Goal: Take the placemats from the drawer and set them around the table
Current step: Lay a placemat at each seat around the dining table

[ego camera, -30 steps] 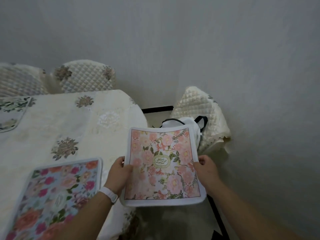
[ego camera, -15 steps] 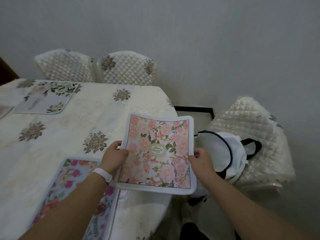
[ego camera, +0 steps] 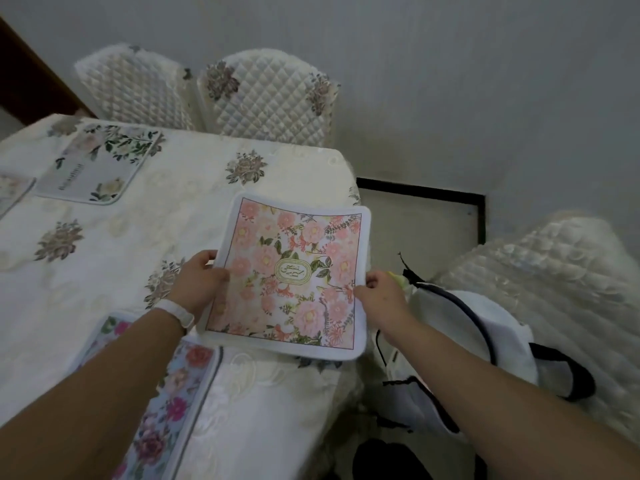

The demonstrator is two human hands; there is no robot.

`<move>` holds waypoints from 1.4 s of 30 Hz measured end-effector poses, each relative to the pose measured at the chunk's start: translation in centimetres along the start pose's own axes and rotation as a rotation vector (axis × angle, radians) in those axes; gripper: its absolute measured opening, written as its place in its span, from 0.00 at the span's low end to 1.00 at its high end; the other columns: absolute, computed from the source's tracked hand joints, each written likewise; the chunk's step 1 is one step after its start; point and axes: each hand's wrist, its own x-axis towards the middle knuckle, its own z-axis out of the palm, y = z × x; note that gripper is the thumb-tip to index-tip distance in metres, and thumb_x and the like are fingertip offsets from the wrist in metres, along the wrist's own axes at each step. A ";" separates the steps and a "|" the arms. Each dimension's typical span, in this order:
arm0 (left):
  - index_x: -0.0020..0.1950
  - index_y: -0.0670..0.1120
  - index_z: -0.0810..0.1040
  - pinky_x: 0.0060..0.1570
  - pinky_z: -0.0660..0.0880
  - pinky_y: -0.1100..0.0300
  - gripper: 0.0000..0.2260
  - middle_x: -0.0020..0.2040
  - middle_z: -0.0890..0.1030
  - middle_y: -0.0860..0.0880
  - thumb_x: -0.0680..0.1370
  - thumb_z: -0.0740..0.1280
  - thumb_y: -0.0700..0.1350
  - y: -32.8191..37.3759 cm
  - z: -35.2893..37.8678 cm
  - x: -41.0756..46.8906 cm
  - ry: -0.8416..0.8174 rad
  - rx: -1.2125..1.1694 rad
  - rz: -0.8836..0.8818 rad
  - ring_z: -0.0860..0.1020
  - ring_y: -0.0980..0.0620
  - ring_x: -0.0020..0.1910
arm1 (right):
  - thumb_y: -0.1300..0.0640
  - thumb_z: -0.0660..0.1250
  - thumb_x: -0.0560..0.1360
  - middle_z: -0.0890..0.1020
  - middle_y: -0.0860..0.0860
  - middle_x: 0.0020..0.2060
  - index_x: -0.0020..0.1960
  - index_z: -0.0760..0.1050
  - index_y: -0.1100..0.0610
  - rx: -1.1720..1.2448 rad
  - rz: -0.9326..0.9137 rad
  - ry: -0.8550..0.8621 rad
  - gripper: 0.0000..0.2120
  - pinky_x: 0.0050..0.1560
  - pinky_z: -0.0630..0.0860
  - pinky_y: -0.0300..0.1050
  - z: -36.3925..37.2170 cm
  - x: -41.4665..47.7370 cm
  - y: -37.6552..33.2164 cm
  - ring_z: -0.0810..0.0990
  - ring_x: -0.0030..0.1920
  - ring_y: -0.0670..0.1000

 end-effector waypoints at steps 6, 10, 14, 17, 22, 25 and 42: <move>0.57 0.46 0.78 0.32 0.79 0.55 0.11 0.47 0.84 0.43 0.76 0.66 0.35 0.7 0.4 2.6 -0.003 -0.030 -0.031 0.83 0.42 0.40 | 0.61 0.68 0.76 0.81 0.55 0.46 0.51 0.73 0.60 -0.048 -0.004 -0.047 0.06 0.52 0.80 0.60 1.1 2.8 -0.4 0.81 0.46 0.57; 0.57 0.46 0.79 0.34 0.80 0.53 0.11 0.46 0.85 0.44 0.76 0.68 0.35 0.0 -0.4 5.6 -0.002 -0.028 -0.033 0.84 0.43 0.40 | 0.61 0.70 0.75 0.81 0.60 0.46 0.50 0.72 0.62 -0.076 -0.001 -0.046 0.09 0.51 0.80 0.61 2.3 4.0 -0.2 0.81 0.47 0.60; 0.56 0.46 0.79 0.29 0.76 0.59 0.12 0.44 0.83 0.47 0.77 0.65 0.34 -1.6 -0.6 8.7 0.016 -0.009 -0.035 0.80 0.49 0.34 | 0.61 0.69 0.75 0.80 0.61 0.47 0.51 0.71 0.63 -0.105 -0.008 -0.037 0.10 0.50 0.79 0.60 3.9 4.6 -0.4 0.81 0.47 0.61; 0.58 0.45 0.79 0.33 0.76 0.54 0.13 0.47 0.83 0.42 0.76 0.65 0.34 -3.3 -0.8 10.5 -0.024 -0.018 -0.059 0.78 0.44 0.31 | 0.61 0.69 0.75 0.79 0.62 0.48 0.52 0.71 0.64 -0.108 0.021 0.007 0.10 0.50 0.79 0.59 4.6 4.6 -0.3 0.80 0.49 0.62; 0.58 0.46 0.77 0.25 0.74 0.54 0.12 0.38 0.81 0.41 0.77 0.62 0.36 -5.1 -1.4 11.3 -0.057 0.011 -0.052 0.74 0.45 0.21 | 0.60 0.69 0.75 0.80 0.61 0.47 0.48 0.71 0.60 -0.120 0.046 -0.003 0.07 0.44 0.78 0.54 5.2 4.3 0.2 0.80 0.45 0.60; 0.60 0.45 0.76 0.30 0.78 0.48 0.13 0.40 0.83 0.42 0.78 0.62 0.36 -6.2 -1.3 11.3 -0.057 0.086 0.012 0.78 0.42 0.27 | 0.60 0.69 0.75 0.81 0.57 0.47 0.49 0.73 0.58 -0.105 0.087 0.004 0.06 0.50 0.79 0.57 5.5 3.9 0.7 0.81 0.48 0.59; 0.80 0.49 0.54 0.77 0.48 0.46 0.28 0.80 0.52 0.50 0.81 0.47 0.59 -7.9 7.3 11.9 -0.263 0.932 0.872 0.47 0.52 0.79 | 0.35 0.43 0.80 0.42 0.54 0.80 0.80 0.43 0.54 -1.236 -0.717 -0.202 0.35 0.77 0.42 0.60 10.8 9.8 0.0 0.38 0.79 0.56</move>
